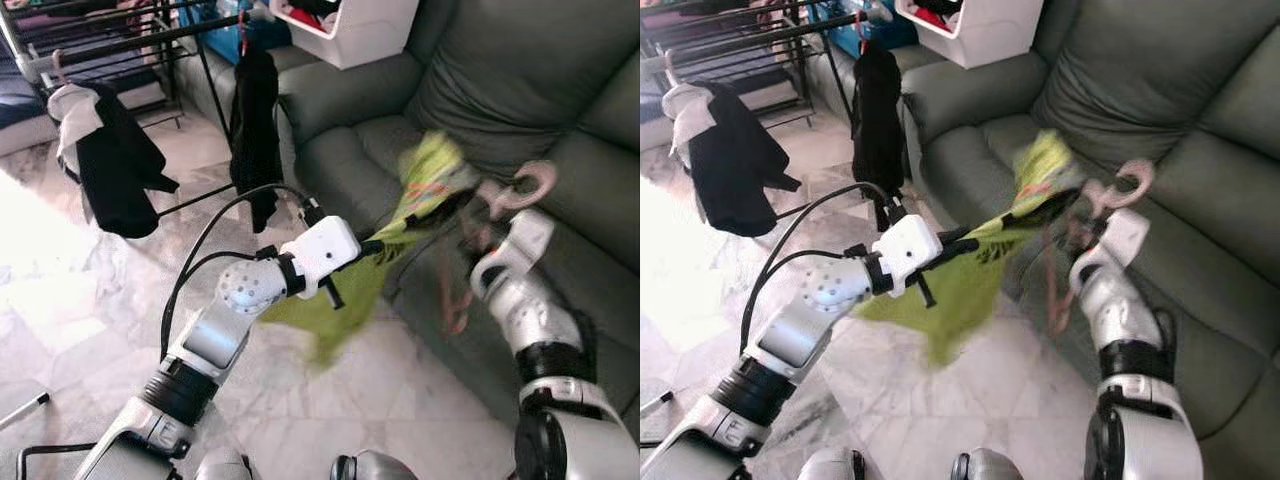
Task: Hang hanger
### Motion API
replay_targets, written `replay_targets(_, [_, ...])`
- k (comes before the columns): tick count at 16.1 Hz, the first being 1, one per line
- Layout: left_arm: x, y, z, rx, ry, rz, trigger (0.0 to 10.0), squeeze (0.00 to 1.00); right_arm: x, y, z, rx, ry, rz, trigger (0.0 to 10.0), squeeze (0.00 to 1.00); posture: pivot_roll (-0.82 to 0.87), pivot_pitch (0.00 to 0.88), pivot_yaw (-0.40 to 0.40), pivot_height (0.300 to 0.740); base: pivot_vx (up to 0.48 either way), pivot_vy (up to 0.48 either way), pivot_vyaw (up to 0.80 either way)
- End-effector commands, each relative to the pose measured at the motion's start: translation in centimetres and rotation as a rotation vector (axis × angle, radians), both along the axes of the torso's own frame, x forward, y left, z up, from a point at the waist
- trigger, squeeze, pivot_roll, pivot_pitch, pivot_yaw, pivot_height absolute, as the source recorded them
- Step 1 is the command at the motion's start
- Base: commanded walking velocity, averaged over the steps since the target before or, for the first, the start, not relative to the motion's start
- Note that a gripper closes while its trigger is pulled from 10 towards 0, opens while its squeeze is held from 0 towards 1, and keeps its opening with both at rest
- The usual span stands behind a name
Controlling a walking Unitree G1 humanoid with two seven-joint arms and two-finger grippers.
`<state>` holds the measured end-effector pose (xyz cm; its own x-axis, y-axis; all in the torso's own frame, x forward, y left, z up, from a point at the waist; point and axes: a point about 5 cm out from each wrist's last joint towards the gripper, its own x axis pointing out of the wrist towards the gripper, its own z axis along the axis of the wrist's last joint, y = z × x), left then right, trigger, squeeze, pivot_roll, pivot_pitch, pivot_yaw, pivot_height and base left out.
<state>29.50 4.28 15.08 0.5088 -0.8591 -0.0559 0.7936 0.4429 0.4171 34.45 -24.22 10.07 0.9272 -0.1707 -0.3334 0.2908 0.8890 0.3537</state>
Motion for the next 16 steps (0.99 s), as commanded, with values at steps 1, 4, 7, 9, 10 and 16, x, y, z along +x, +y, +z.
replay_targets(1, [-0.2,-0.2,1.9,-0.066,-0.050,-0.047,10.0,0.00,0.8,-3.8,4.8,-0.013,-0.218,-0.199,10.0,0.00,-0.10,0.029,-0.059,0.740,0.000,0.000,0.00])
replay_targets(4, [-1.6,-0.2,0.9,-0.125,0.104,-0.133,10.0,0.00,2.3,-3.9,8.4,0.163,-0.417,-0.242,10.0,0.00,-0.10,0.030,-0.055,0.740,0.000,0.000,0.00])
replay_targets(7, [-2.8,-0.3,-1.8,-0.023,0.145,-0.155,10.0,0.00,4.6,2.2,11.8,0.468,-0.595,0.029,10.0,0.00,-0.08,0.032,-0.060,0.740,0.000,0.000,0.00])
replay_targets(9, [-2.6,-0.2,-3.1,0.031,0.140,-0.127,10.0,0.00,4.6,7.1,12.9,0.496,-0.636,0.273,10.0,0.00,-0.08,0.030,-0.066,0.740,0.000,0.000,0.00])
replay_targets(10, [-2.6,-0.2,-3.3,0.047,0.133,-0.124,10.0,0.00,4.5,7.8,13.1,0.497,-0.645,0.313,10.0,0.00,-0.08,0.030,-0.066,0.740,0.000,0.000,0.00])
replay_targets(16, [-2.0,0.0,-4.6,0.097,0.130,-0.097,10.0,0.00,2.6,12.3,12.8,0.344,-0.617,0.557,10.0,0.00,-0.09,0.027,-0.060,0.740,0.000,0.000,0.00])
